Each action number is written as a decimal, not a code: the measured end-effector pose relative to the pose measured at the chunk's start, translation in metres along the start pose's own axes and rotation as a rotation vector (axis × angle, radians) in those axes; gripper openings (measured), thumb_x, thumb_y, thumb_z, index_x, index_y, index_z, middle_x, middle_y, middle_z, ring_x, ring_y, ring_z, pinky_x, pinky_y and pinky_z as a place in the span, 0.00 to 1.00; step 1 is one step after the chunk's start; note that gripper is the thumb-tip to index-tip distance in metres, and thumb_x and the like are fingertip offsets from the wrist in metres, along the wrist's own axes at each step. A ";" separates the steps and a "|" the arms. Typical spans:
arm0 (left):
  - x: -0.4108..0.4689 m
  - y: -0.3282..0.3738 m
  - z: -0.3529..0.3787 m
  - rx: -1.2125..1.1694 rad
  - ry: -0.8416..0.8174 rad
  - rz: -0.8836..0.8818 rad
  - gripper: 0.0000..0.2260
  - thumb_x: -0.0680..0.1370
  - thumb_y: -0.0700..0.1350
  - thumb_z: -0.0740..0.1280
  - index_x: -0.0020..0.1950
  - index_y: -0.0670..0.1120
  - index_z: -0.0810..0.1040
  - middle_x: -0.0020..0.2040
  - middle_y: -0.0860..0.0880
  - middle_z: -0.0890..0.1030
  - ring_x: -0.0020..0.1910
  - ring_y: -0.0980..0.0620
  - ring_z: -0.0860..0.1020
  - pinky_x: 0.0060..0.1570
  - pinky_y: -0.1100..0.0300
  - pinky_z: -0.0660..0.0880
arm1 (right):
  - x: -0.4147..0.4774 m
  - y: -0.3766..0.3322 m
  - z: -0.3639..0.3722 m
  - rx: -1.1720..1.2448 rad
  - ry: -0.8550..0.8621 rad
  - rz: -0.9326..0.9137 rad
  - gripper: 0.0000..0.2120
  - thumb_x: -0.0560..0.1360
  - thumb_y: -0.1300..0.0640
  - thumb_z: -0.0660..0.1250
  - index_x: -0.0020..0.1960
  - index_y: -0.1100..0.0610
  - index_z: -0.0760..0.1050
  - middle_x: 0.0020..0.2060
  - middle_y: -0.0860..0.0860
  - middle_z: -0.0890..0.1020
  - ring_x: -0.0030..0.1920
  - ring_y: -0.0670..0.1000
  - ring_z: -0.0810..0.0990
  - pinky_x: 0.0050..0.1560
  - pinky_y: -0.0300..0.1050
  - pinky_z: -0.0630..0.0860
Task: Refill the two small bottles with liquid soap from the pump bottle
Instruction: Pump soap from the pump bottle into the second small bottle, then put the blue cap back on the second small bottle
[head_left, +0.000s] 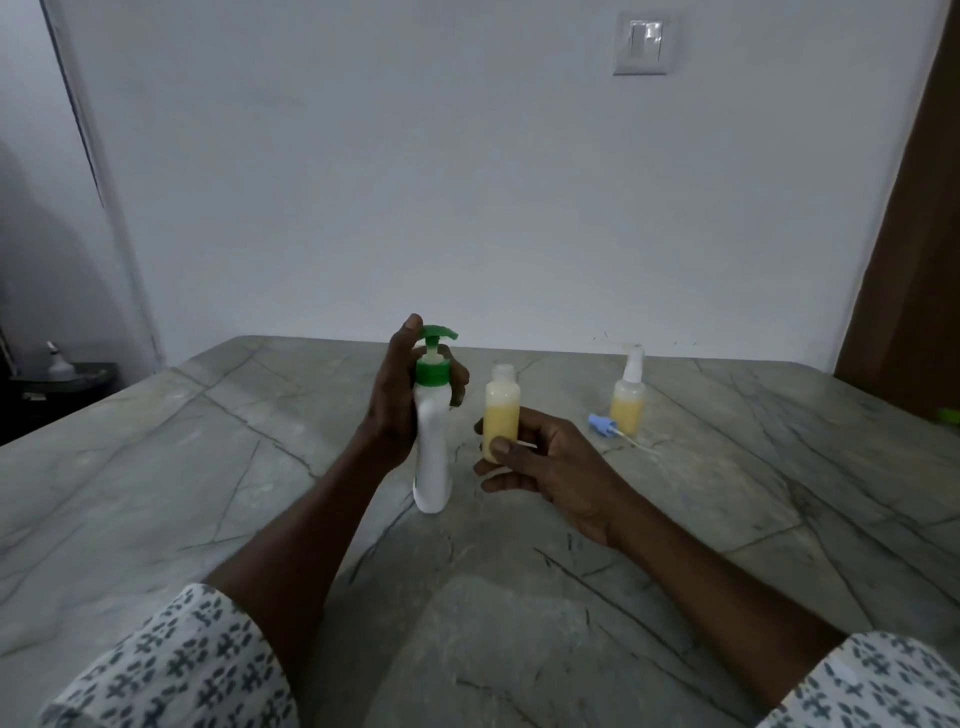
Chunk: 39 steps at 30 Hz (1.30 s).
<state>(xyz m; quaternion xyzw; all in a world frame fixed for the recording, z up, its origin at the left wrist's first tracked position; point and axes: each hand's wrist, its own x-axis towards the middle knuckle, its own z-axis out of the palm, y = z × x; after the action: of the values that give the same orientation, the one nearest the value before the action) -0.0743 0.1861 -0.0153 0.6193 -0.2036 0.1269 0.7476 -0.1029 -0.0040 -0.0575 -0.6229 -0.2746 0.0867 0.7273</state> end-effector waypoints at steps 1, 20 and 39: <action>-0.002 0.000 -0.002 -0.002 -0.032 -0.012 0.34 0.76 0.68 0.56 0.44 0.35 0.77 0.38 0.40 0.79 0.36 0.46 0.75 0.39 0.55 0.72 | 0.001 0.001 0.003 -0.002 0.001 0.005 0.17 0.74 0.60 0.69 0.62 0.62 0.75 0.55 0.63 0.81 0.50 0.58 0.84 0.51 0.53 0.82; -0.027 0.005 -0.044 0.492 -0.276 -0.213 0.30 0.60 0.54 0.79 0.59 0.57 0.73 0.55 0.45 0.82 0.56 0.45 0.80 0.56 0.49 0.79 | 0.003 0.003 -0.038 -0.579 0.237 -0.011 0.15 0.70 0.53 0.76 0.53 0.59 0.80 0.45 0.59 0.83 0.43 0.53 0.80 0.47 0.48 0.77; -0.032 0.014 -0.056 0.398 -0.283 -0.274 0.64 0.49 0.66 0.82 0.79 0.58 0.53 0.73 0.50 0.70 0.70 0.49 0.71 0.68 0.49 0.70 | 0.001 0.006 -0.041 -0.826 0.126 0.049 0.11 0.67 0.52 0.77 0.48 0.54 0.81 0.45 0.56 0.85 0.46 0.57 0.83 0.51 0.55 0.78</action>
<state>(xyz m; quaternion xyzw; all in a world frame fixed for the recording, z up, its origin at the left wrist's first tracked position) -0.1004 0.2457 -0.0266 0.7872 -0.1914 -0.0258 0.5856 -0.0799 -0.0379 -0.0664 -0.8727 -0.2266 -0.0516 0.4295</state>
